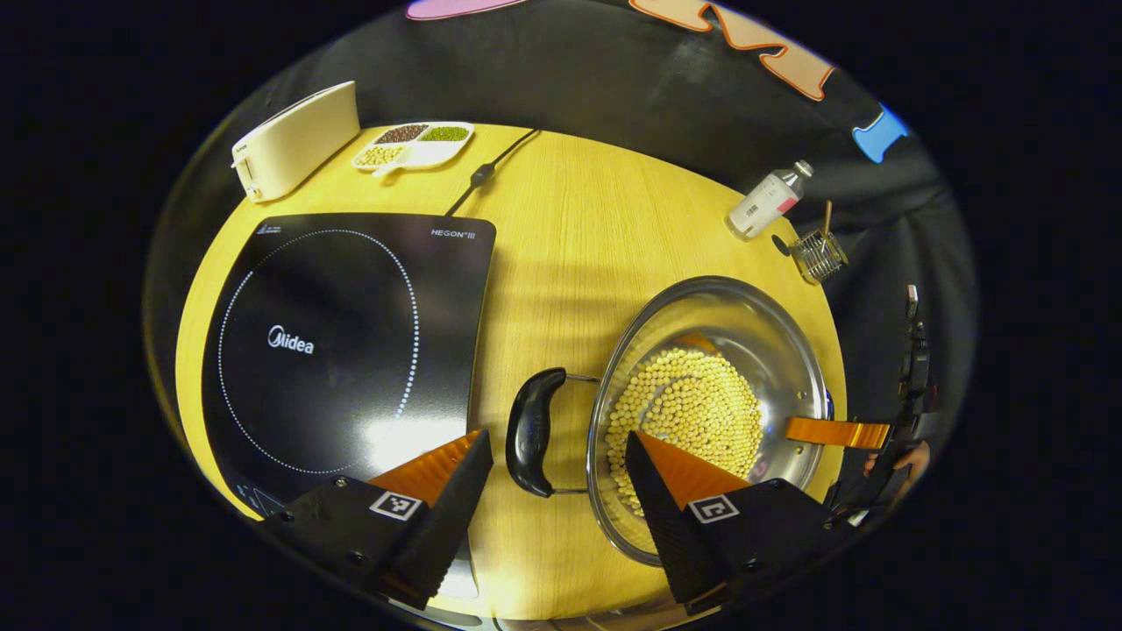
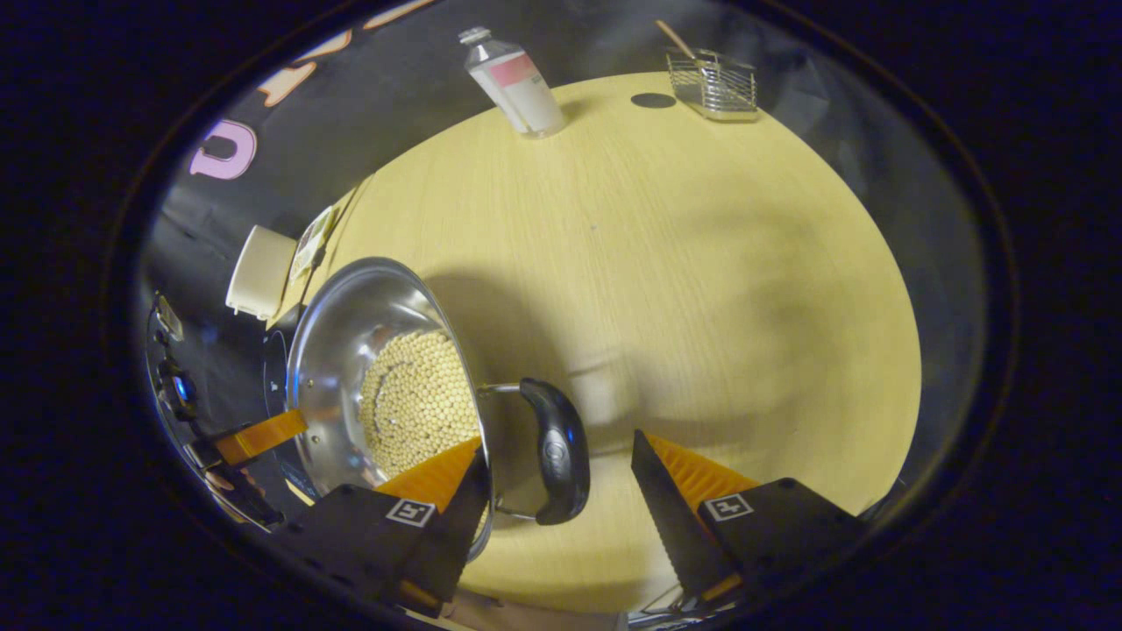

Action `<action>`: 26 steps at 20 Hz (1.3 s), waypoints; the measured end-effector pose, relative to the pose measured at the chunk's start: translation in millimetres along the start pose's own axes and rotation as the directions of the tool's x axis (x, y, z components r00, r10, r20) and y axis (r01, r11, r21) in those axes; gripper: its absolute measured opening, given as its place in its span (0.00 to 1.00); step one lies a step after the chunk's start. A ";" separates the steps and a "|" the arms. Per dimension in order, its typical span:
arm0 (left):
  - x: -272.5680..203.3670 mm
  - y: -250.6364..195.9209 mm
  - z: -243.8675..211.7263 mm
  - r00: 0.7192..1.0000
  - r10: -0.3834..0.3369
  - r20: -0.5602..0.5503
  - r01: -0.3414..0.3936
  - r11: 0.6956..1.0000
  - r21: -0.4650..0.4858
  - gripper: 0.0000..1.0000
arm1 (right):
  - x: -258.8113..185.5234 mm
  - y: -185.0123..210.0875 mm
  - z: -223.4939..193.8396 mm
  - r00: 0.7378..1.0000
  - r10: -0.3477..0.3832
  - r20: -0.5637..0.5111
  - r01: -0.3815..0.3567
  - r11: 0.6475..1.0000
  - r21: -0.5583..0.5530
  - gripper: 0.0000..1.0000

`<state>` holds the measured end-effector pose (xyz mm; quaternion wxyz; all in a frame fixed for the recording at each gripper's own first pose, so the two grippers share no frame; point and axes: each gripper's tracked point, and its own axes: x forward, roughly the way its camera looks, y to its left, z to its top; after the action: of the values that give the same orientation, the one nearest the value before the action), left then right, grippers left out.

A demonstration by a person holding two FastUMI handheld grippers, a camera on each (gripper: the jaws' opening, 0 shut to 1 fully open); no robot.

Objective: First push the handle of the pot to place it horizontally, then grasp the pot with both hands and set it on the induction cooktop.

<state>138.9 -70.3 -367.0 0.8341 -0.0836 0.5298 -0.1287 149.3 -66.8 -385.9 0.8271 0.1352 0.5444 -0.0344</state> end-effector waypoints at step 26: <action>20.4 0.7 -20.8 0.991 0.015 -0.130 -0.021 0.999 -0.046 0.58 | 18.1 18.3 -11.9 0.980 0.144 -0.136 -0.143 0.990 0.018 0.51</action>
<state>128.5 -75.9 -393.6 0.7970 -0.0901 0.5863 -0.1139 149.8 -44.5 -403.4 0.7877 0.1795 0.5885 0.0326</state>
